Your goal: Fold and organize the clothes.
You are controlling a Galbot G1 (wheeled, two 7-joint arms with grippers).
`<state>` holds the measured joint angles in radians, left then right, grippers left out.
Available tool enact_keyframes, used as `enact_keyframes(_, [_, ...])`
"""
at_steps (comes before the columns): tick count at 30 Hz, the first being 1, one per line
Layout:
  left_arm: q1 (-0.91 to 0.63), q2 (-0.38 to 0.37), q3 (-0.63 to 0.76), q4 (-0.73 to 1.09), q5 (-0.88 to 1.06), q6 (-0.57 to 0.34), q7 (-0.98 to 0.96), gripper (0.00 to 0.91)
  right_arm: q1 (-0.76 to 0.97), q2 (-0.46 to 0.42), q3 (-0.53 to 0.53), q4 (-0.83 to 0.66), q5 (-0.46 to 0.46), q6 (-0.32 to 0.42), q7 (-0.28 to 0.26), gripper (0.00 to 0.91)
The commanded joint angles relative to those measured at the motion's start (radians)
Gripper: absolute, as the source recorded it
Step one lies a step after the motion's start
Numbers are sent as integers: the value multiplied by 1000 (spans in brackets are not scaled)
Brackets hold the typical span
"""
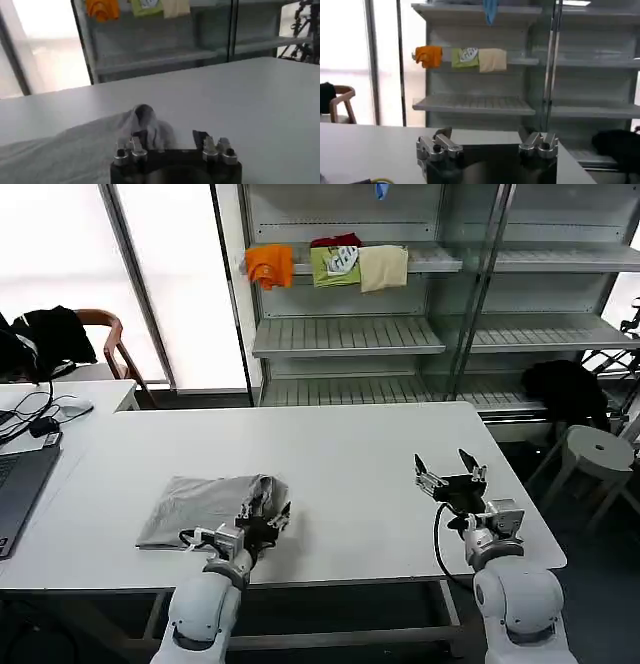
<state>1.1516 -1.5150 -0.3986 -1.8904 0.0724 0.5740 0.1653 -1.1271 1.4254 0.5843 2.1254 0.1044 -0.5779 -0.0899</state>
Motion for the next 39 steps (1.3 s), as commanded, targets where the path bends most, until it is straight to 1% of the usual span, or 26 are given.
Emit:
enact_keyframes(1, [5, -57, 41, 11, 15, 2, -5, 907, -2, 4, 1, 3, 0, 1, 3, 907])
enact_keyframes(4, [12, -57, 28, -20, -27, -12, 7, 907, -2, 5, 0, 5, 0, 1, 3, 907])
enact_keyframes(5, [19, -51, 10, -51, -67, -38, 27, 907, -2, 4, 0, 5, 0, 0, 3, 907])
enact_keyframes(7, [29, -34, -15, -113, -127, -50, 49, 907, 0, 4, 0, 3, 0, 1, 3, 907])
enact_keyframes(8, [36, -10, -54, -172, -198, -51, 58, 907, 0, 4, 1, 3, 0, 0, 3, 907])
enact_keyframes(10, [37, 24, -117, -237, -264, -53, 75, 907, 3, 1, 1, 2, 1, 0, 4, 907])
enact_keyframes(12, [12, 93, -221, -274, -351, -73, 72, 907, 5, -2, 0, 1, 2, 0, 3, 907])
enact_keyframes(13, [3, 108, -258, -273, -367, -79, 75, 907, 6, -4, -1, 0, 2, 1, 3, 907])
enact_keyframes(14, [-23, 149, -350, -259, -389, -82, 84, 907, 8, -5, -2, -3, 2, 1, 2, 907])
enact_keyframes(15, [-36, 174, -422, -235, -409, -77, 89, 907, 10, -5, -4, -6, 2, 1, 2, 907])
enact_keyframes(17, [-50, 234, -514, -178, -420, -60, 95, 907, 15, -4, -5, -15, 2, 1, 1, 907])
enact_keyframes(18, [-50, 252, -543, -151, -418, -58, 100, 907, 17, -4, -7, -20, 1, 1, 2, 907])
enact_keyframes(19, [-42, 296, -575, -109, -421, -57, 116, 907, 20, -2, -9, -27, 1, 1, 2, 907])
enact_keyframes(21, [-22, 348, -592, -54, -420, -58, 124, 907, 28, 3, -14, -38, -1, 2, 3, 907])
enact_keyframes(23, [-6, 374, -589, -13, -453, -43, 126, 907, 34, 5, -21, -47, -4, 1, 4, 907])
enact_keyframes(27, [0, 355, -561, 43, -462, -27, 120, 907, 52, 6, -30, -57, -17, 0, 4, 907])
enact_keyframes(33, [-3, 295, -501, 79, -412, -25, 115, 907, 54, 4, -31, -59, -22, 1, 6, 907])
enact_keyframes(39, [-12, 266, -465, 131, -361, -44, 112, 907, 54, -9, -22, -65, -20, 1, 5, 907])
